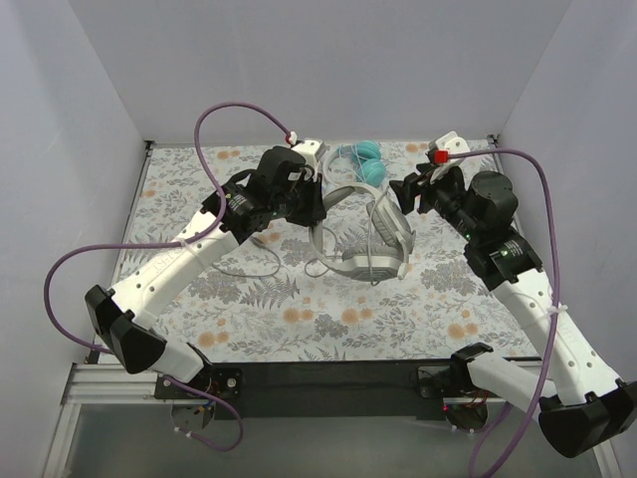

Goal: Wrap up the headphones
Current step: Wrap the headphone cable with the right arm

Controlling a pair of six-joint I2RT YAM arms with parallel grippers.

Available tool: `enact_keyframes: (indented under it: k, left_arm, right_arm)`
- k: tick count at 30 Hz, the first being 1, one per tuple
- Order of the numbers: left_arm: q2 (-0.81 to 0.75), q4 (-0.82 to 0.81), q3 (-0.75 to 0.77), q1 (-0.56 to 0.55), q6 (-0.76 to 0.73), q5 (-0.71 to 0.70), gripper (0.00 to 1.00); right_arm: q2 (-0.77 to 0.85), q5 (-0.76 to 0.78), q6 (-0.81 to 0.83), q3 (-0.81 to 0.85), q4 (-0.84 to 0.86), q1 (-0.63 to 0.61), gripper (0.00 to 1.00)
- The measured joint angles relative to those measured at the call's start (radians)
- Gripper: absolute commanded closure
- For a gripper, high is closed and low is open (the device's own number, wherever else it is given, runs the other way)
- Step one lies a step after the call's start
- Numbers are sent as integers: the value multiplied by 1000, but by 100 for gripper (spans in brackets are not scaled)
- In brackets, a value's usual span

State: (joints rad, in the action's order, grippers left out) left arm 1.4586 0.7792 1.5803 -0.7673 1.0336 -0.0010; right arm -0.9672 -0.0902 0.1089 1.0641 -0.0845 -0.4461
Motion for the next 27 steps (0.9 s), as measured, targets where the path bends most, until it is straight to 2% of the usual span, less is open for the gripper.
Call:
enact_keyframes:
  k: [5, 15, 19, 21, 22, 27]
  left_arm:
    - [0, -7, 6, 0, 21, 3, 100]
    - [0, -74, 6, 0, 76, 8, 100]
    - [0, -56, 11, 6, 78, 1, 100]
    - [0, -29, 25, 8, 74, -3, 100]
    - [0, -20, 32, 9, 73, -6, 100]
    - [0, -50, 61, 16, 94, -5, 100]
  right_arm:
    - [-22, -79, -63, 29, -21, 79, 23]
    - [-138, -290, -201, 217, -132, 177, 24]
    - [-120, -323, -217, 171, -117, 183, 27]
    - [-97, -342, -221, 114, -77, 193, 41]
    - [-86, -361, -229, 85, -62, 203, 44]
    - [-81, -500, -268, 2, 5, 279, 47]
